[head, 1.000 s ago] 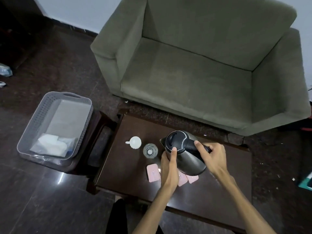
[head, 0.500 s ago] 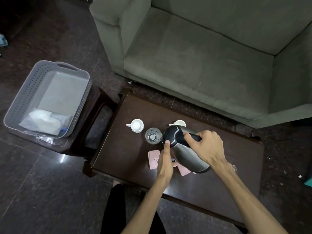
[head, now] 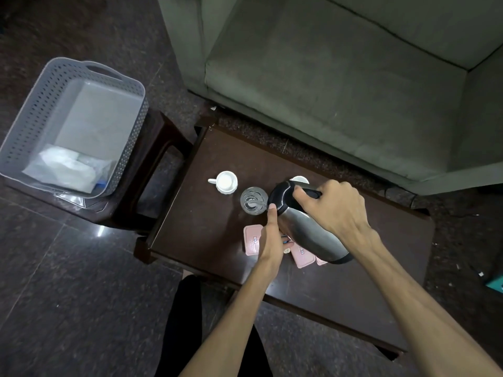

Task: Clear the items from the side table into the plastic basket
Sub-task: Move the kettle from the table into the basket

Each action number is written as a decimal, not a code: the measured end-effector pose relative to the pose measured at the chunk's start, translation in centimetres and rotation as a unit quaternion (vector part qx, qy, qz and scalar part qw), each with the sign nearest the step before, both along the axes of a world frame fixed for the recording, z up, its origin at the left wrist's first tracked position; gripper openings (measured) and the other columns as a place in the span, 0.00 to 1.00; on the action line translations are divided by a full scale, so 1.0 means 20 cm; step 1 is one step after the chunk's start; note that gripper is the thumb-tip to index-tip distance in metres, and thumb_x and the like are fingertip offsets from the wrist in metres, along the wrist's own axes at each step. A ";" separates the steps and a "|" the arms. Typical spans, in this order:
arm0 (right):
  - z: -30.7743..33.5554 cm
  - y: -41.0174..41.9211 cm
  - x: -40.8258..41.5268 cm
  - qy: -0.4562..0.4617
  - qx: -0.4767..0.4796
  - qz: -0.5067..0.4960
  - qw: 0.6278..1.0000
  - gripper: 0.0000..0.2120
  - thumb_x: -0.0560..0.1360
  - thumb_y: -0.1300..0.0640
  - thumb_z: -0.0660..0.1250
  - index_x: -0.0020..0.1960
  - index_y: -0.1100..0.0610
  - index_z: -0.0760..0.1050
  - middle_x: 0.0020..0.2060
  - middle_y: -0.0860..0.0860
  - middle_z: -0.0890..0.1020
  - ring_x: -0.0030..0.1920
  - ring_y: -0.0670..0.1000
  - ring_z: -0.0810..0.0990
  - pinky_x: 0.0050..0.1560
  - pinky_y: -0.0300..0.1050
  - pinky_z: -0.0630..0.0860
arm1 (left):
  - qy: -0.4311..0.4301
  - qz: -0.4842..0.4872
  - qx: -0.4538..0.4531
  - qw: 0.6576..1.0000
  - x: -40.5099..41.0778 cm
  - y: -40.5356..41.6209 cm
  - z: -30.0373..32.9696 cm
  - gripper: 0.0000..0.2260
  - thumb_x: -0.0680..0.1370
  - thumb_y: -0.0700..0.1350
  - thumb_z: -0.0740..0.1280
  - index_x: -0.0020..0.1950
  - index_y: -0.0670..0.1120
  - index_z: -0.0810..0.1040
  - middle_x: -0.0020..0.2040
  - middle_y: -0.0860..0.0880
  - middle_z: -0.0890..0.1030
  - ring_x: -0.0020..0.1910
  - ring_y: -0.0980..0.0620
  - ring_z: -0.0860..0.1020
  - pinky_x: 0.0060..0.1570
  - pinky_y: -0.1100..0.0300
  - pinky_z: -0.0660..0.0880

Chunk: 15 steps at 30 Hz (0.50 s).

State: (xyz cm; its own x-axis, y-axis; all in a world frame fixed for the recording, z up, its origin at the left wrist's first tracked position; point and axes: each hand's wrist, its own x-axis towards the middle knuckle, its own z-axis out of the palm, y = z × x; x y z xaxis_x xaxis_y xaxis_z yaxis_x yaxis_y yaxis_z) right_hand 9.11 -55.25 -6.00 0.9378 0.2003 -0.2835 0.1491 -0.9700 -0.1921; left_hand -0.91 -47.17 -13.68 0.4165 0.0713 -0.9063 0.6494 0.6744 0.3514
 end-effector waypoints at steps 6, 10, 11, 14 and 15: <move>0.00 0.03 0.03 -0.008 -0.021 0.012 1.000 0.30 0.71 0.31 0.60 0.29 0.57 0.73 0.23 0.50 0.69 0.30 0.60 0.70 0.38 0.48 0.69 | -0.010 -0.004 -0.006 1.000 0.02 0.01 -0.01 0.36 0.83 0.69 0.53 0.72 0.41 0.77 0.49 0.46 0.84 0.46 0.52 0.84 0.38 0.63 0.82; -0.01 0.04 0.04 -0.003 -0.023 0.006 1.000 0.30 0.71 0.31 0.62 0.29 0.58 0.73 0.23 0.50 0.70 0.28 0.58 0.69 0.37 0.47 0.68 | -0.008 0.001 -0.018 1.000 0.03 0.01 -0.01 0.35 0.83 0.68 0.53 0.73 0.41 0.76 0.48 0.47 0.83 0.46 0.52 0.83 0.39 0.62 0.81; -0.01 0.04 0.05 0.000 -0.023 0.004 1.000 0.30 0.71 0.32 0.62 0.29 0.58 0.72 0.23 0.50 0.71 0.29 0.59 0.70 0.37 0.47 0.68 | -0.008 0.002 -0.019 1.000 0.03 0.02 -0.01 0.35 0.83 0.68 0.53 0.73 0.41 0.76 0.48 0.47 0.83 0.46 0.52 0.83 0.39 0.63 0.81; -0.01 0.05 0.05 0.010 -0.018 -0.004 1.000 0.30 0.71 0.32 0.62 0.28 0.58 0.70 0.24 0.52 0.73 0.31 0.61 0.74 0.37 0.47 0.70 | -0.006 0.004 -0.021 1.000 0.04 0.03 -0.01 0.35 0.84 0.68 0.53 0.73 0.41 0.76 0.50 0.46 0.83 0.46 0.52 0.83 0.39 0.62 0.81; -0.01 0.05 0.05 0.014 -0.017 -0.006 1.000 0.30 0.71 0.32 0.62 0.28 0.58 0.70 0.25 0.52 0.73 0.32 0.62 0.75 0.37 0.47 0.70 | -0.003 0.004 -0.023 1.000 0.04 0.03 -0.01 0.35 0.84 0.67 0.53 0.73 0.41 0.76 0.49 0.47 0.83 0.46 0.52 0.83 0.39 0.62 0.81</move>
